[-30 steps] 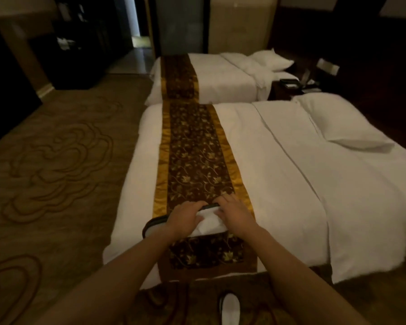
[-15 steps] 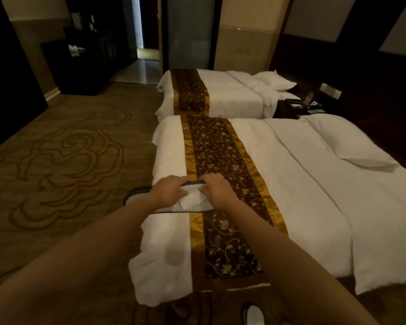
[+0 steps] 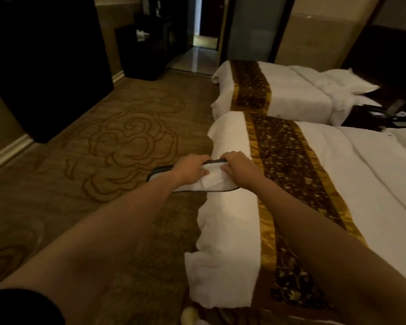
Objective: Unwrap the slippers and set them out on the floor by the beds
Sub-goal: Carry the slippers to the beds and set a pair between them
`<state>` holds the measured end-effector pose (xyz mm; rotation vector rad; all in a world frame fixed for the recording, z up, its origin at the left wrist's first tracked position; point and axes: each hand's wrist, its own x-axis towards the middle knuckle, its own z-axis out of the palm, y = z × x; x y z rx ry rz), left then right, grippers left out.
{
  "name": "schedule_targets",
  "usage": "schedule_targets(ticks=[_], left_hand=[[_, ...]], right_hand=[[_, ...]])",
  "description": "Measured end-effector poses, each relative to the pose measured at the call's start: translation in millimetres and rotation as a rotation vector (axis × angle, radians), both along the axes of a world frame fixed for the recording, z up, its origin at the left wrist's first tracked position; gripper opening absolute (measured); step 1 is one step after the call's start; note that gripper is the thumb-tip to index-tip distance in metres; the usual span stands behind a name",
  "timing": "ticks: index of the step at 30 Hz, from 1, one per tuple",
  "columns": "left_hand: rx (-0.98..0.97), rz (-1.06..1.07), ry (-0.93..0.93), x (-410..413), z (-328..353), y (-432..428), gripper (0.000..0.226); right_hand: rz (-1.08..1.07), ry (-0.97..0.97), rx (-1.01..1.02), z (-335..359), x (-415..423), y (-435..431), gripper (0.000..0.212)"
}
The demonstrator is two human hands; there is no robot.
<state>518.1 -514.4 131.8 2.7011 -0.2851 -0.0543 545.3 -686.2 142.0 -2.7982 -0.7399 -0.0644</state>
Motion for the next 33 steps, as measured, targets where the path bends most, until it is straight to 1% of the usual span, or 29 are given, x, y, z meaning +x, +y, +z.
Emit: schedule_targets(ticks=[5, 9, 12, 17, 21, 24, 30, 33], left_hand=[[0.024, 0.076, 0.036, 61, -7, 91, 0.035], [0.107, 0.128, 0.05, 124, -9, 173, 0.035], [0.166, 0.169, 0.079, 162, -5, 229, 0.031], [0.159, 0.219, 0.086, 227, 4, 300, 0.031], [0.187, 0.189, 0.108, 297, 3, 336, 0.033], [0.186, 0.123, 0.126, 360, 1, 360, 0.034], [0.202, 0.012, 0.126, 498, 7, 392, 0.034], [0.206, -0.038, 0.123, 573, 10, 405, 0.032]], right_hand=[[0.095, 0.019, 0.029, -13, 73, 93, 0.029], [0.152, 0.089, 0.086, -25, 142, 175, 0.027], [0.195, 0.136, 0.135, -23, 182, 231, 0.025], [0.221, 0.149, 0.094, -6, 249, 303, 0.027], [0.182, 0.172, 0.1, -5, 313, 338, 0.027], [0.148, 0.191, 0.122, -13, 366, 359, 0.028], [0.02, 0.204, 0.167, -20, 494, 392, 0.029], [-0.052, 0.192, 0.182, -22, 560, 404, 0.027]])
